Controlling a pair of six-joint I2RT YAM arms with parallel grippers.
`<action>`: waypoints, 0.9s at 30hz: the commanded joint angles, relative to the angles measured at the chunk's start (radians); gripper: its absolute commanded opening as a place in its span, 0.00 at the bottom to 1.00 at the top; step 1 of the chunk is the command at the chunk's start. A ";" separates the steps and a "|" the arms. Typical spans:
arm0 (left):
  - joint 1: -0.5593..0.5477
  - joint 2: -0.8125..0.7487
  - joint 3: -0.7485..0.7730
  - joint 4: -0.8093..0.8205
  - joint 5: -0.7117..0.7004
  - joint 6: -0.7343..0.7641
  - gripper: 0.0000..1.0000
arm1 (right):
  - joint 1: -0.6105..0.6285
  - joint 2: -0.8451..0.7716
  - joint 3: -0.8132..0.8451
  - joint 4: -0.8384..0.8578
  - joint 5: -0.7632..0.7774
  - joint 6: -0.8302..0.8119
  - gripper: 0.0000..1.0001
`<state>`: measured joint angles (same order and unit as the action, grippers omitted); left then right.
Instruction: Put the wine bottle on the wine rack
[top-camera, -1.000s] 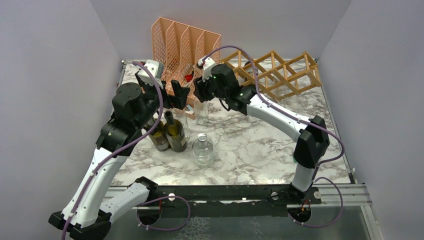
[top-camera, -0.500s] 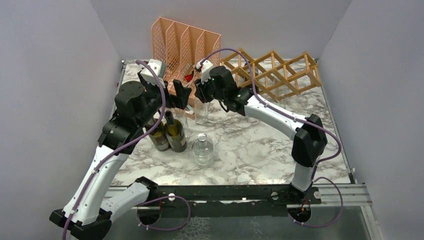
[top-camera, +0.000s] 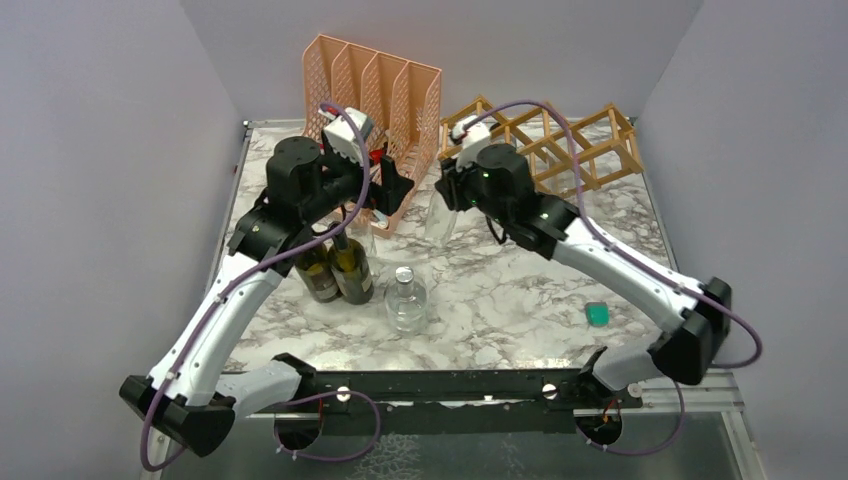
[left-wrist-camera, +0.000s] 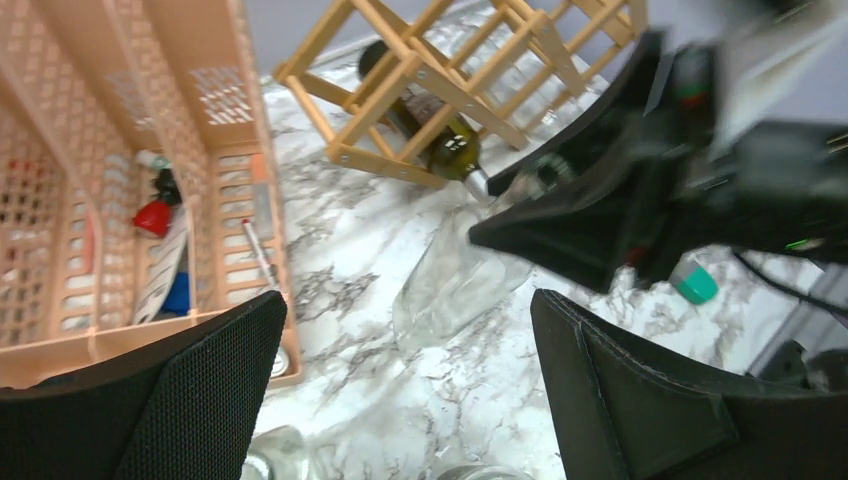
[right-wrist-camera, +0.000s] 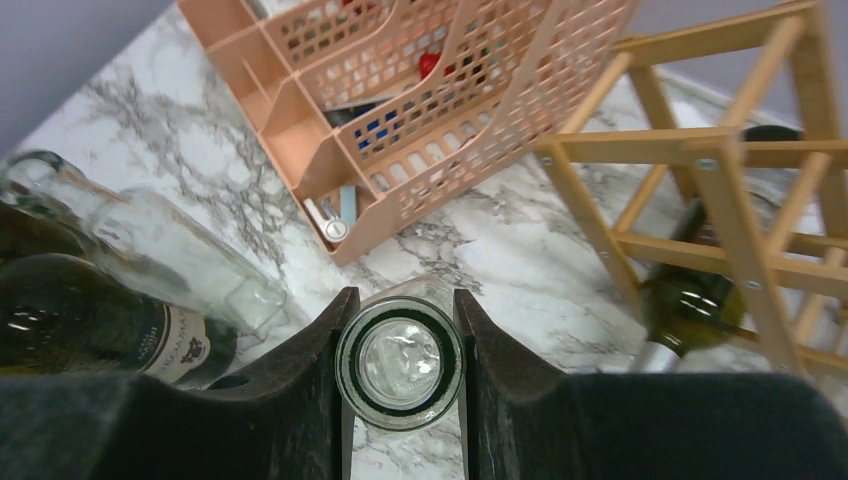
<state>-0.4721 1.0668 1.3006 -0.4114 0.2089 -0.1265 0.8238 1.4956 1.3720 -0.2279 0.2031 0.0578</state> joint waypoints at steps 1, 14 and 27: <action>-0.008 0.044 0.001 0.107 0.196 -0.004 0.99 | 0.005 -0.179 -0.039 -0.027 0.170 0.098 0.01; -0.277 0.127 -0.176 0.451 0.180 0.116 0.99 | 0.004 -0.417 0.007 -0.285 0.137 0.207 0.01; -0.400 0.149 -0.352 0.715 0.008 0.181 0.99 | 0.004 -0.437 0.152 -0.420 0.174 0.308 0.01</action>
<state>-0.8265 1.2064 0.9493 0.1696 0.3412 -0.0017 0.8238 1.0813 1.4704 -0.6609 0.3298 0.2909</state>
